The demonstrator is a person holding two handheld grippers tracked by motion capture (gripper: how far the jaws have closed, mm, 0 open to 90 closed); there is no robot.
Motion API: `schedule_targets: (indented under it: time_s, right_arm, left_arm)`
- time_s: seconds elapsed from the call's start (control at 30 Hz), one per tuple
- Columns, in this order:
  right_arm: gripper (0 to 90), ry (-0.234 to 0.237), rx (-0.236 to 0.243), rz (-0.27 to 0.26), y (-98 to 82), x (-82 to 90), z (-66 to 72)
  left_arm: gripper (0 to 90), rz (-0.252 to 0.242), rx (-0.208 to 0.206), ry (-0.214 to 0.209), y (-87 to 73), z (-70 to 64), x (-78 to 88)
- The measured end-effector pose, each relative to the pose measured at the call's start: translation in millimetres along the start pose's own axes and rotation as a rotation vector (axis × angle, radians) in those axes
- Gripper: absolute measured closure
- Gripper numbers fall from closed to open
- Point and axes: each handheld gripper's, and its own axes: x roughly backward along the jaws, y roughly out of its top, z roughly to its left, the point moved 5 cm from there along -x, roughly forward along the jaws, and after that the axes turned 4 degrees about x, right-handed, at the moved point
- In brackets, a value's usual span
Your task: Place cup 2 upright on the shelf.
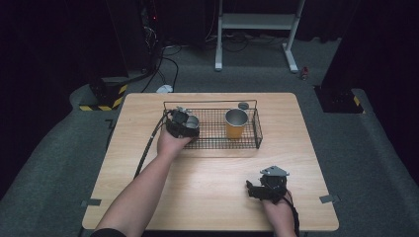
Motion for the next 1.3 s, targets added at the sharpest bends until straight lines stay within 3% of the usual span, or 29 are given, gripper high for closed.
schedule_targets:
  time_s: [0.37, 0.77, 1.3]
  right_arm:
    - [9.5, 0.0, 0.0, 0.0, 0.0, 0.0, 0.0]
    - [9.5, 0.0, 0.0, 0.0, 0.0, 0.0, 0.0]
    - [9.6, 0.001, 0.0, 0.0, 0.0, 0.0, 0.0]
  left_arm:
    - [12.7, 0.0, 0.003, 0.009, 3.0, 0.7, -0.7]
    - [4.7, -0.055, 0.049, -0.055, 6.1, 2.3, 14.3]
    - [2.9, -0.108, 0.056, -0.114, 0.1, 4.6, 36.3]
